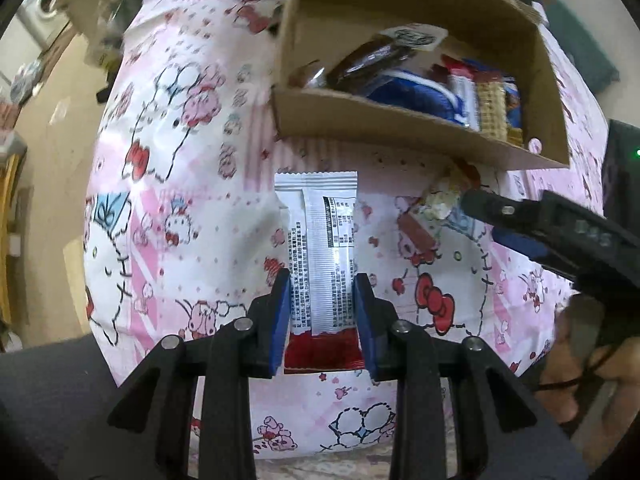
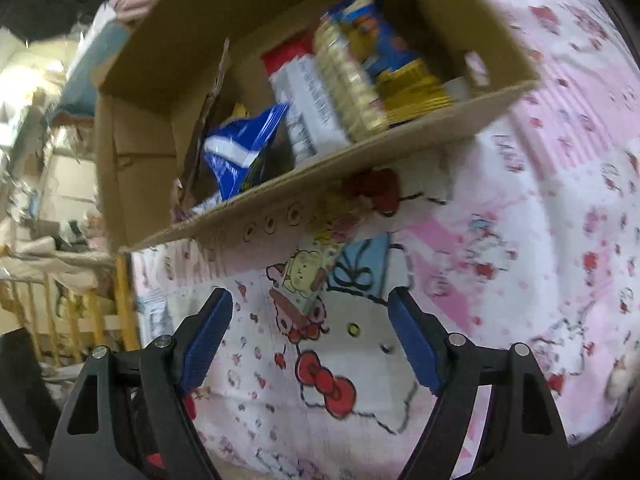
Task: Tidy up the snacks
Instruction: 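Grasp white-red bar with left tool while right tool grasps checkered wafer packet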
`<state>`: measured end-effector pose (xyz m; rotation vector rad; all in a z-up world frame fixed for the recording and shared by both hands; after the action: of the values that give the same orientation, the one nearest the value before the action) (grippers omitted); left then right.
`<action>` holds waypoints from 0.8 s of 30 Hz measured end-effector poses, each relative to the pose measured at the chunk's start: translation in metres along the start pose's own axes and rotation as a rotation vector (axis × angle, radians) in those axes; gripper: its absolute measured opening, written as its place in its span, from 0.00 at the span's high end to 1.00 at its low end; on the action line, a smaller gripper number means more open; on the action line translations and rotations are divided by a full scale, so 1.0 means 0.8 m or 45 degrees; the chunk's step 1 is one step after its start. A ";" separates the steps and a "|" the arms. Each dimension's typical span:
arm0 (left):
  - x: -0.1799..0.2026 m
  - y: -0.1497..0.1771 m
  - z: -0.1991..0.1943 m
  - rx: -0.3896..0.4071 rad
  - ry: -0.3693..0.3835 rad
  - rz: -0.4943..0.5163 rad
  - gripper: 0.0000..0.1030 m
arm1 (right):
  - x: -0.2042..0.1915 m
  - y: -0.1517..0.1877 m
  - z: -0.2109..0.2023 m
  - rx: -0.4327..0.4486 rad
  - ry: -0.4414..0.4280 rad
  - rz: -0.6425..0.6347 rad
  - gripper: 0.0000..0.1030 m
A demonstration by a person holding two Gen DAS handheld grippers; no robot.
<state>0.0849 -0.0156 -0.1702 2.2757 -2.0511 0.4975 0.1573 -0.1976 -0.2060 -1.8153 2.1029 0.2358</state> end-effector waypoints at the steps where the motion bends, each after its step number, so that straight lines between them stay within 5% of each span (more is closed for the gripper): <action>1: -0.003 0.000 0.003 0.000 -0.004 -0.010 0.74 | -0.007 0.000 0.010 0.000 0.036 -0.025 0.21; 8: -0.022 -0.011 0.006 0.023 -0.087 -0.042 0.74 | -0.020 -0.002 0.047 0.051 0.245 -0.183 0.22; 22: -0.015 -0.017 0.024 0.034 -0.173 0.013 0.74 | -0.042 0.016 0.066 0.058 0.334 -0.339 0.25; 24: -0.018 -0.017 0.024 0.038 -0.178 0.009 0.74 | -0.042 0.021 0.070 0.064 0.357 -0.350 0.33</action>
<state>0.1011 -0.0048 -0.1896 2.3851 -2.1280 0.3816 0.1537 -0.1443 -0.2470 -2.1836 1.9758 -0.1494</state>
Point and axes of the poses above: each gripper's, at about its wrist camera, not at the fingertips, and z roughly the way its jaws point, x to its right, y to its underside, the point moved 9 cm from there along z, roughly the way its jaws point, and after that the axes turned 7 degrees about y, right-handed, at the moved point
